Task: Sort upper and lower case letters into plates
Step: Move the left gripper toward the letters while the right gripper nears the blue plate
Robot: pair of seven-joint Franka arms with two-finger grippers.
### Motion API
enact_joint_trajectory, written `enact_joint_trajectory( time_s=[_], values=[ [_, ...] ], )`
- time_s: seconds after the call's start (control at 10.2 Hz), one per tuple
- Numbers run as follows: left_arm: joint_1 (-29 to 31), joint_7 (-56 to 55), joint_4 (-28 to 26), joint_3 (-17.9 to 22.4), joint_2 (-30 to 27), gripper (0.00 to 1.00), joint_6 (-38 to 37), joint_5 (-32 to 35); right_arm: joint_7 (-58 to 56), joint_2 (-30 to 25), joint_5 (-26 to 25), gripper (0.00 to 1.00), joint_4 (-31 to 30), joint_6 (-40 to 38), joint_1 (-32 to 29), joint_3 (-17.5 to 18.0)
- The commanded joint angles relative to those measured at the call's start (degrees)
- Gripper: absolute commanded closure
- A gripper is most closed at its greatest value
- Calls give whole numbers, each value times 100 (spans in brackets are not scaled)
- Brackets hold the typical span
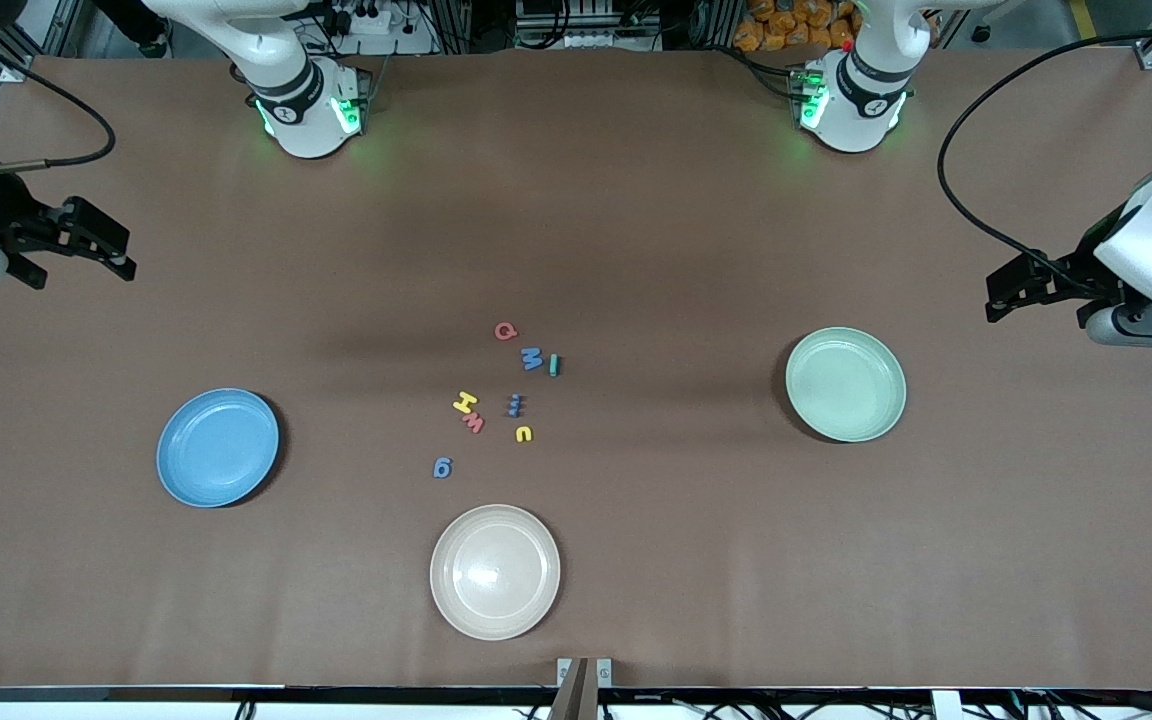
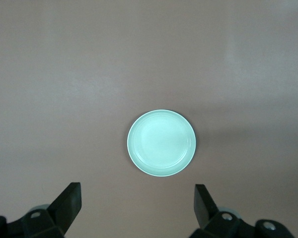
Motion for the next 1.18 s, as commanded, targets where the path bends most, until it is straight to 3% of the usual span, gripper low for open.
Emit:
enact_joint_trajectory(
  time_s=[0.0, 0.49, 0.78, 1.08],
  values=[
    [1, 45, -37, 11, -60, 0, 48, -90, -45, 77, -265, 0, 170, -207, -92, 39],
    [-25, 115, -81, 2, 71, 0, 31, -46, -45, 94, -241, 0, 170, -304, -154, 39],
    [-104, 54, -134, -304, 159, 0, -5, -64, -19, 278, -180, 0, 170, -217, -153, 48],
    [-752, -1269, -108, -551, 667, 0, 100, -91, -19, 637, -162, 0, 179, -94, -162, 48]
  ],
)
